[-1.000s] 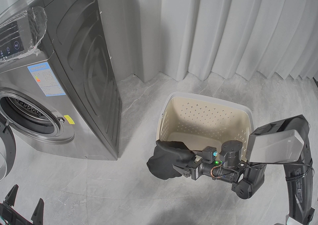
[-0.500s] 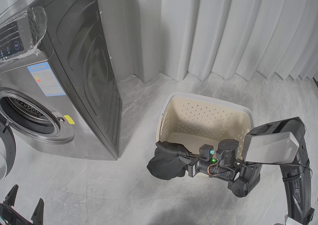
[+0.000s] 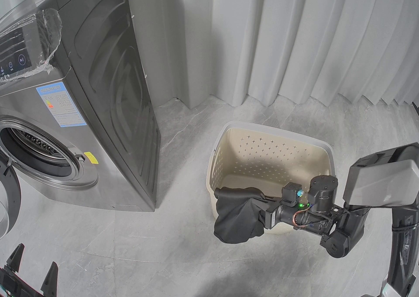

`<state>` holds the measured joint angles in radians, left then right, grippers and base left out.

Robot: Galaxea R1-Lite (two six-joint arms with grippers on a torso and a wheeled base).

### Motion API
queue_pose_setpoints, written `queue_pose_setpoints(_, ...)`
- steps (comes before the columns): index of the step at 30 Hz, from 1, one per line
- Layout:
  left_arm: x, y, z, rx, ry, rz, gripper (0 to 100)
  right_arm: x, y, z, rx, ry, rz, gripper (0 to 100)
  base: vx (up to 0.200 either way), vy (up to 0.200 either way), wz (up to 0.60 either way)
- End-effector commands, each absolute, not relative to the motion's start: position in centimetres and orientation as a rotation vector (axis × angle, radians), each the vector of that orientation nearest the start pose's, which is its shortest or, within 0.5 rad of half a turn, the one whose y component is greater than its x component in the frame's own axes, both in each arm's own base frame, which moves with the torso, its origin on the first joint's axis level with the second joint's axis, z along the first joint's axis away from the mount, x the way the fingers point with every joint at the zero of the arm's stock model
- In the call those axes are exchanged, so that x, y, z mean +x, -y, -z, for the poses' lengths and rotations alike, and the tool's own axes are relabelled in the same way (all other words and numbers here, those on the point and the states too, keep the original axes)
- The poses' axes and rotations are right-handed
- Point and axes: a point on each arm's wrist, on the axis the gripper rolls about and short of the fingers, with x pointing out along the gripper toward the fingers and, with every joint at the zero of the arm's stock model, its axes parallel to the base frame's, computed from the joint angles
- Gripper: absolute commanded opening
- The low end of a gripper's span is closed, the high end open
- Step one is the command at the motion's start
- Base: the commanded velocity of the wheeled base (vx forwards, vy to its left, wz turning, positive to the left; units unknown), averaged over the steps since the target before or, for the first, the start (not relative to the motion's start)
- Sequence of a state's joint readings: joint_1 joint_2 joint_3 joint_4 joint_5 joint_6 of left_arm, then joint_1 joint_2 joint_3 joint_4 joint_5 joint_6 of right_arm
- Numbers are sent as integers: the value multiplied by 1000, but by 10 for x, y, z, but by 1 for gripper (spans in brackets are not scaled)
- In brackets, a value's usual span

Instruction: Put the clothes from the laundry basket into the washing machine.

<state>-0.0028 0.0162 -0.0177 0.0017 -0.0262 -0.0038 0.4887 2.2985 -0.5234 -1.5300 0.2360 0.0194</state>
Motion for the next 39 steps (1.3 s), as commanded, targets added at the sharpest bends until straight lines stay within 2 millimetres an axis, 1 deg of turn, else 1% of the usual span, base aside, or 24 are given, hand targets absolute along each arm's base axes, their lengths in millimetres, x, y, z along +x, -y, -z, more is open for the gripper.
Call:
queue_pose_setpoints(1,-23,1,-75,-5,-2,29,100,285,-156,-58,8,-135,-718,0,0,0,0)
queue_pose_setpoints(4,-23,1,-75,-5,-2,29,100,272,-152,-80,24,-83,-721,0,0,0,0)
queue_pose_setpoints(5,-23,1,-75,-5,-2,29,100,272,-152,-80,24,-83,-721,0,0,0,0)
queue_pose_setpoints(7,-23,1,-75,-5,-2,29,100,260,-145,-115,51,22,-699,0,0,0,0)
queue_pose_setpoints(10,-23,1,-75,-5,-2,29,100,246,-136,-144,103,107,-646,0,0,0,0)
queue_pose_setpoints(11,-23,1,-75,-5,-2,28,100,244,-135,-147,108,115,-643,0,0,0,0)
queue_pose_setpoints(12,-23,1,-75,-5,-2,28,100,236,-130,-163,117,160,-644,0,0,0,0)
queue_pose_setpoints(14,-23,1,-75,-9,-2,29,100,226,-124,-178,121,201,-636,0,0,0,0)
queue_pose_setpoints(16,-23,1,-75,-11,-2,28,100,216,-121,-191,122,225,-645,0,0,0,0)
queue_pose_setpoints(19,-23,1,-75,-14,-2,29,100,194,-118,-210,132,244,-672,0,0,0,0)
queue_pose_setpoints(21,-23,1,-75,-15,-2,29,100,184,-119,-218,143,250,-676,0,0,0,0)
queue_pose_setpoints(23,-23,1,-75,-15,-2,28,100,183,-119,-219,144,251,-674,0,-100,0,0)
queue_pose_setpoints(24,-23,1,-75,-14,-2,29,100,178,-121,-221,150,244,-655,0,-200,0,0)
queue_pose_setpoints(26,-23,1,-75,-15,-2,29,100,173,-123,-222,154,246,-666,0,-200,0,0)
queue_pose_setpoints(37,-23,0,-75,-21,-2,26,100,173,-123,-224,157,255,-669,0,-200,0,0)
queue_pose_setpoints(39,-23,0,-76,-20,0,26,100,173,-123,-225,158,258,-669,0,0,0,0)
